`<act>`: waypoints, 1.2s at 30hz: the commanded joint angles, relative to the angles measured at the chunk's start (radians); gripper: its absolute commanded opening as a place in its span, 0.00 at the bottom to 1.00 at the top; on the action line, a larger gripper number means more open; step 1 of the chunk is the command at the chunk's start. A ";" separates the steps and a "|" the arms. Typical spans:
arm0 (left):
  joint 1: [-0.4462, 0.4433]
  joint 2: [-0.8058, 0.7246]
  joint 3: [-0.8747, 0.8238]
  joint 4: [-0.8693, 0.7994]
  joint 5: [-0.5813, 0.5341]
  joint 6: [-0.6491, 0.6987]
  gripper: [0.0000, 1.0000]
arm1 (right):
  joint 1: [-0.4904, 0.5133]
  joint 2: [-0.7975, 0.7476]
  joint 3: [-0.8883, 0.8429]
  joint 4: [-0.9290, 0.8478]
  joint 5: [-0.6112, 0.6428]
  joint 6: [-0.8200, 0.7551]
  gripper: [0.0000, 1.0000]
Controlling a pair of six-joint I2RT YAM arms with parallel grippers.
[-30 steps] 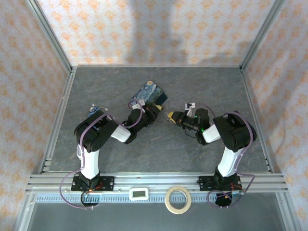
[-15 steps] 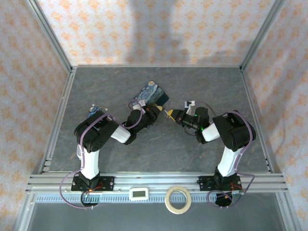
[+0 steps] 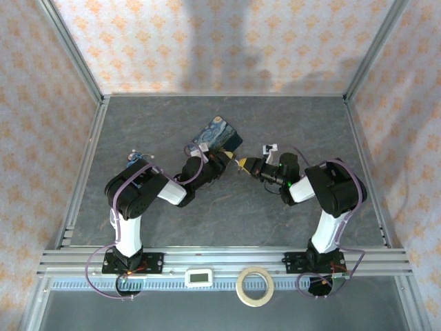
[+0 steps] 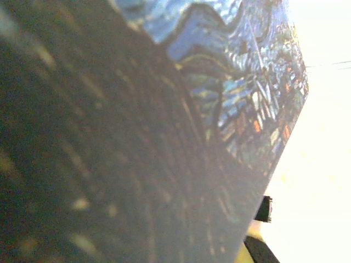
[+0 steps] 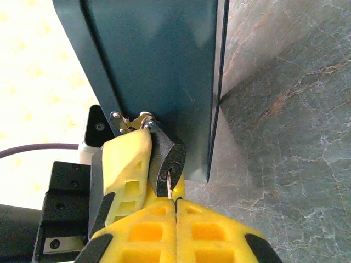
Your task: Unlock a padlock with a key
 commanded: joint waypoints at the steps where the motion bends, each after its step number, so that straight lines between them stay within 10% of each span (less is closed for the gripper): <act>1: -0.009 -0.040 0.010 0.016 0.027 -0.020 0.00 | 0.002 -0.044 -0.006 -0.006 -0.041 -0.047 0.00; 36: 0.009 -0.073 0.037 -0.007 0.326 0.079 0.00 | -0.019 -0.030 0.172 -0.157 -0.066 0.025 0.00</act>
